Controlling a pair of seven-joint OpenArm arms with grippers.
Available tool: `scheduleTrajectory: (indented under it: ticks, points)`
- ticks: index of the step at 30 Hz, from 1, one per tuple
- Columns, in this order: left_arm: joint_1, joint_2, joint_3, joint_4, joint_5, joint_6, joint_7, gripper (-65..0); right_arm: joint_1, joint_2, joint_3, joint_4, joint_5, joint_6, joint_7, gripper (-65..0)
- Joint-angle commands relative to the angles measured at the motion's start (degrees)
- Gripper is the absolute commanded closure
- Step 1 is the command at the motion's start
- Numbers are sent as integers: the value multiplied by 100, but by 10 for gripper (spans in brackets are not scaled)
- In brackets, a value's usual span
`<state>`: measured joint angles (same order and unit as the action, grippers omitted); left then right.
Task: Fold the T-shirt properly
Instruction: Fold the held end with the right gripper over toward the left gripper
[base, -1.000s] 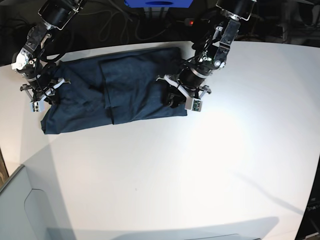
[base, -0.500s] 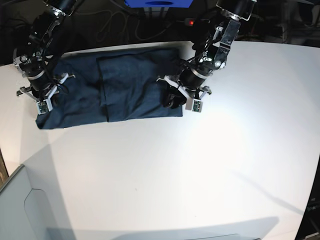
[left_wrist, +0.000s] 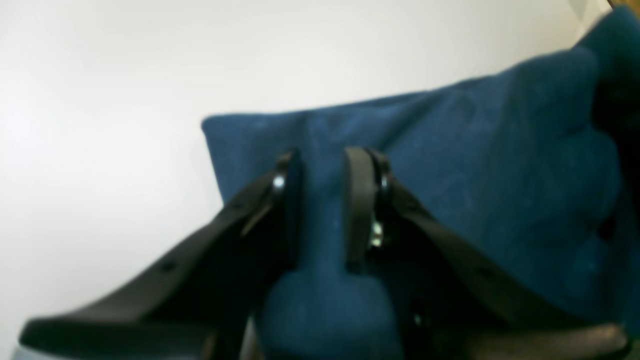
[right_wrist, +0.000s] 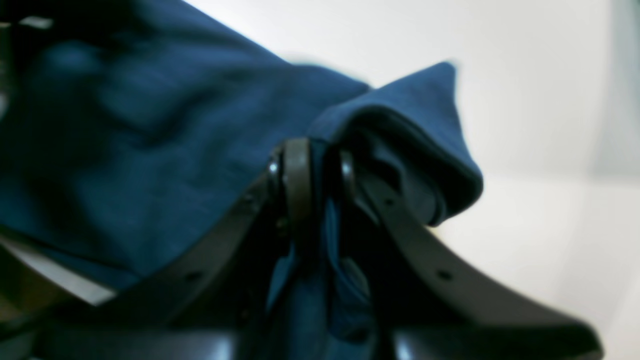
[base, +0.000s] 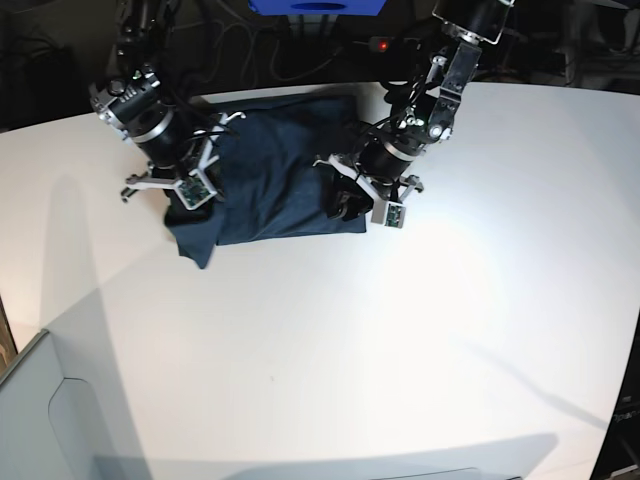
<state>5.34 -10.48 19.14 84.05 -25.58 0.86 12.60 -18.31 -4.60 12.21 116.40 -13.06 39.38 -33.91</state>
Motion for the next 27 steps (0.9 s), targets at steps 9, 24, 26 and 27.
scheduleTrajectory:
  ticks: [9, 24, 26, 27]
  points:
    - [-46, -11, -10, 92, -31, -38, -113, -143, 340, 51, -1164, -559, 80, 62, 152, 0]
    - [121, -29, -309, 496, -39, -38, -95, -140, 490, 297, -1946, -822, 71, 62, 152, 0]
    - [323, -20, -643, 733, -39, -38, 37, -139, 507, 297, -1814, -805, 71, 62, 152, 0]
    - [384, 6, -819, 856, -48, -38, 151, -138, 560, 289, -1753, -805, 71, 62, 152, 0]
